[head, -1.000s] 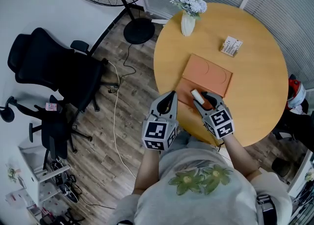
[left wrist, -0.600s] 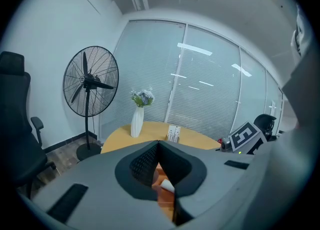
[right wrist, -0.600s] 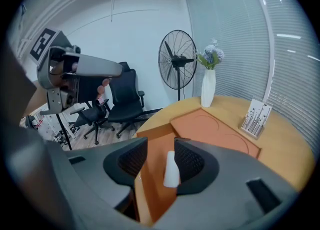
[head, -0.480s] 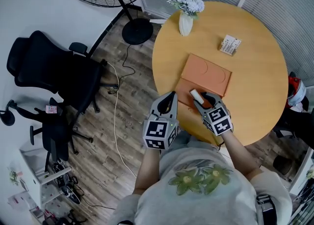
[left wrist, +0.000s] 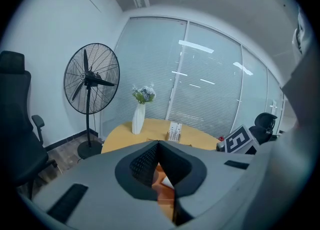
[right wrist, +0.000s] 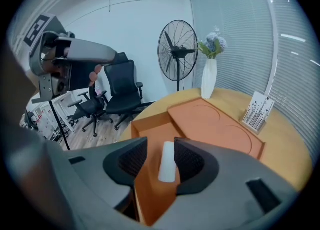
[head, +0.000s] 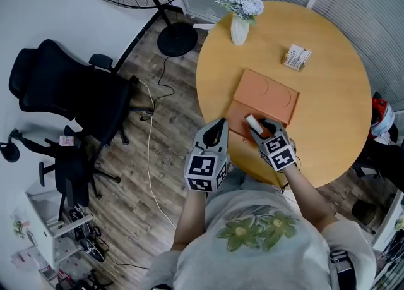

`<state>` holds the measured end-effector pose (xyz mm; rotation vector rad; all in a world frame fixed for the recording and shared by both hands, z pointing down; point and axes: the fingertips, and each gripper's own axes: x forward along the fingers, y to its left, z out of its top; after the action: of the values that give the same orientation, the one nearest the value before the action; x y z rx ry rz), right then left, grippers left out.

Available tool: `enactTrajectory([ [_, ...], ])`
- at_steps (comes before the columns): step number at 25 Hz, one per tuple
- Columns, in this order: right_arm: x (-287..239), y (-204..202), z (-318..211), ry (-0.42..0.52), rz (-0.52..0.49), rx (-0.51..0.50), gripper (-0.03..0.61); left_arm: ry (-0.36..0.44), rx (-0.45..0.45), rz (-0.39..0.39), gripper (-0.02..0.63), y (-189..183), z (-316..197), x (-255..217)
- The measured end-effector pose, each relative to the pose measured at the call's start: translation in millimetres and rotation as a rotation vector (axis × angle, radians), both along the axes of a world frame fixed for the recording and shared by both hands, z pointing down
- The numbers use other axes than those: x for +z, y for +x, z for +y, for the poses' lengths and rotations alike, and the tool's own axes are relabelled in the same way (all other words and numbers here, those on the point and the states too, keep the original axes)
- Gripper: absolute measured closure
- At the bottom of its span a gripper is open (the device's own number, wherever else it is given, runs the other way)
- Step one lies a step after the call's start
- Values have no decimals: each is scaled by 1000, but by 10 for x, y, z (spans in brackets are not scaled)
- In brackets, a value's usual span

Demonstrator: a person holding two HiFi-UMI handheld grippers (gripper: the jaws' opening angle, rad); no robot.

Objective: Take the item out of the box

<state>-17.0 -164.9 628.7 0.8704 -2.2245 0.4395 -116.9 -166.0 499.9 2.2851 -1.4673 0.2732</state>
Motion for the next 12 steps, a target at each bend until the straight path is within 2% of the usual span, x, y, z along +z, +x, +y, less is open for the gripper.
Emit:
enactTrajectory([
  [12,274,22,-54,-46,61,1,403,-13,2,-7,614,-12,-9,61],
])
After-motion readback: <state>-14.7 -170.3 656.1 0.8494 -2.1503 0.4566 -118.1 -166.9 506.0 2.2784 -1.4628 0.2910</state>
